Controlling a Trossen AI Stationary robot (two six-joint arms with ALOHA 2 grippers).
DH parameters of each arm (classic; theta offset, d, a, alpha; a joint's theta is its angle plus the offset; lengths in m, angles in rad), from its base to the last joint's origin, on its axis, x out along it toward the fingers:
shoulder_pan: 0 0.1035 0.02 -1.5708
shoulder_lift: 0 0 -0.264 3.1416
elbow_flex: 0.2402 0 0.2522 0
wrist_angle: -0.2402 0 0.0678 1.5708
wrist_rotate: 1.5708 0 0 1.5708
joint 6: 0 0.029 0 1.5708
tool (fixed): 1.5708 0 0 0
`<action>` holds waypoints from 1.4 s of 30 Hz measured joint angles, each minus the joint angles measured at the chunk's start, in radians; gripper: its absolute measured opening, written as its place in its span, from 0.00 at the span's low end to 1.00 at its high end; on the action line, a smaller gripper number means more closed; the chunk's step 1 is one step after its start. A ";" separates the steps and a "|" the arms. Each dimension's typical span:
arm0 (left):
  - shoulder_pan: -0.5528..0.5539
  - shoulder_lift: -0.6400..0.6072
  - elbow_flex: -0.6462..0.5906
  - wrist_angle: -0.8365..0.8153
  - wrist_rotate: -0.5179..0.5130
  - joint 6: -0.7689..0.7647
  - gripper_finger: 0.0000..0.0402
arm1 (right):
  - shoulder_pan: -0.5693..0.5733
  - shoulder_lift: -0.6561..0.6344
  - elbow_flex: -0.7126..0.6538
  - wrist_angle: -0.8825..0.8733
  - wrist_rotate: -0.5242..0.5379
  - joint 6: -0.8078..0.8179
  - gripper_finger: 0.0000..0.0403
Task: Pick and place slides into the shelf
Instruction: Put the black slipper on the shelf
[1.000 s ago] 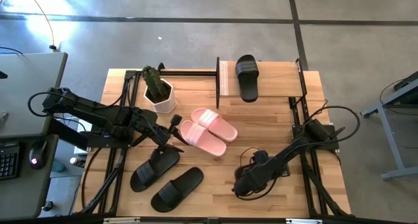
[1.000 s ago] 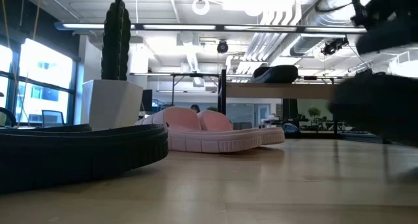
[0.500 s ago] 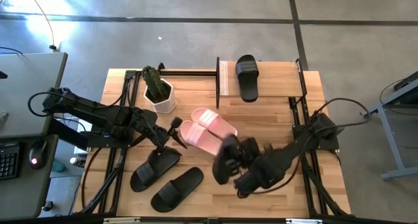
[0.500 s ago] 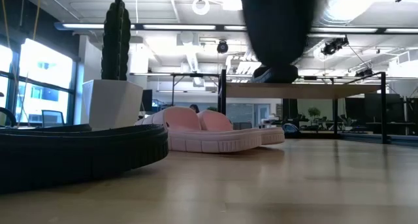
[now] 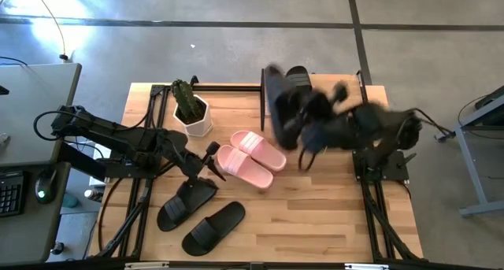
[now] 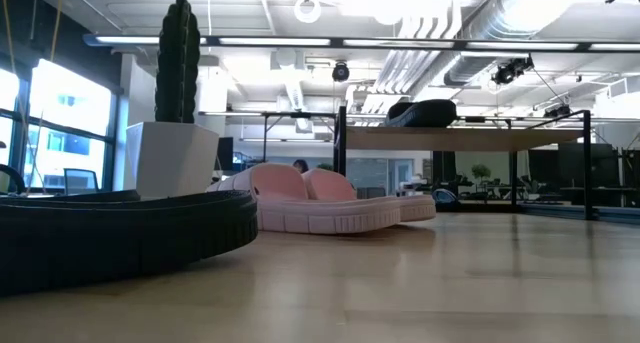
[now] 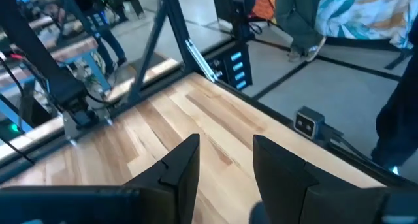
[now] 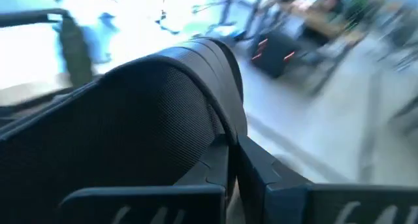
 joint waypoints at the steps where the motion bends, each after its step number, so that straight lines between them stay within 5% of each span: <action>1: 0.000 0.000 0.000 0.013 -0.001 0.000 0.32 | -0.035 -0.019 0.004 0.007 0.015 -0.083 0.00; 11: 0.000 0.000 0.000 0.156 -0.102 -0.021 0.32 | -0.476 -0.179 -0.033 -0.002 -0.138 -0.669 0.00; 18: 0.000 0.000 0.000 0.166 -0.199 -0.028 0.32 | -0.706 -0.203 -0.084 0.004 -0.290 -0.860 0.00; 23: 0.000 0.000 0.000 0.166 -0.246 -0.028 0.32 | -0.763 -0.344 -0.388 0.088 -0.320 -0.877 0.00; 31: 0.000 0.000 0.000 0.166 -0.247 -0.028 0.32 | -0.764 -0.639 -0.997 0.605 -0.321 -1.072 0.00; 42: 0.000 0.000 0.000 0.166 -0.247 -0.054 0.32 | -0.848 -0.663 -1.338 0.860 -0.339 -1.098 0.00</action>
